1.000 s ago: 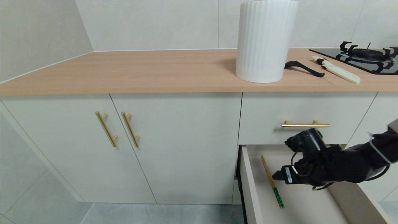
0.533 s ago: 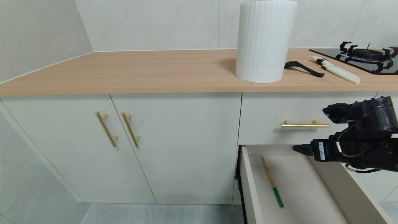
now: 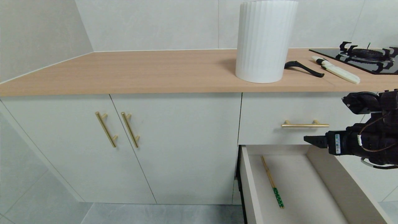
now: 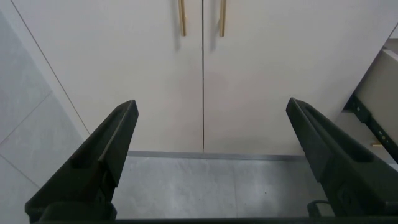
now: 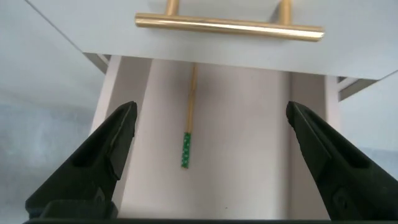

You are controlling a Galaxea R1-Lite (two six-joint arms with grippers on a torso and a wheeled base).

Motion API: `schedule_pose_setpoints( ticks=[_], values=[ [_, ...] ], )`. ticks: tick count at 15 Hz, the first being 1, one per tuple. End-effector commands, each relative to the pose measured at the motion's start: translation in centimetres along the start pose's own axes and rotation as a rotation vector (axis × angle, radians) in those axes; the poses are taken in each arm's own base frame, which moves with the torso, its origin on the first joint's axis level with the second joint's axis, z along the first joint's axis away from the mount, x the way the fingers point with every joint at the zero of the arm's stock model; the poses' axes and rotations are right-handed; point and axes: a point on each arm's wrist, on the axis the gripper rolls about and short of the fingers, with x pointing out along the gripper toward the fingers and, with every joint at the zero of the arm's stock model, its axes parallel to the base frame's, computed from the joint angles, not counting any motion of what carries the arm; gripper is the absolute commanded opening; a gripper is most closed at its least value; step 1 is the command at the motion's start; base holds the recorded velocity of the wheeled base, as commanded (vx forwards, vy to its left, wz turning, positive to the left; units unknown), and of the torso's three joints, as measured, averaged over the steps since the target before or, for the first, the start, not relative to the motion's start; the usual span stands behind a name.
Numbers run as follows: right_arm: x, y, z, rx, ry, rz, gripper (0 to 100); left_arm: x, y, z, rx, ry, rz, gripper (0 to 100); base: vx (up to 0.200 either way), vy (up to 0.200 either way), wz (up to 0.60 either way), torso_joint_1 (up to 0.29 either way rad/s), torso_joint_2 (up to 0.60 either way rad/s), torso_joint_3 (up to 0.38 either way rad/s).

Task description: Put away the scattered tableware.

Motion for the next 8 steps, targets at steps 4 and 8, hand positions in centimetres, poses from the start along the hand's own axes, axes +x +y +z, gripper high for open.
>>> schedule_pose_setpoints(
  ticks=[4,8],
  values=[
    [-0.14,-0.06,-0.16,-0.017,-0.002,-0.014,100,0.0,0.0,0.0,0.0,0.0,0.001,100,0.0,0.0,0.0,0.063,-0.22,-0.222],
    [-0.22,-0.08,-0.12,-0.017,-0.006,-0.019,100,0.0,0.0,0.0,0.0,0.0,0.001,100,0.0,0.0,0.0,0.127,-0.5,-0.304]
  ],
)
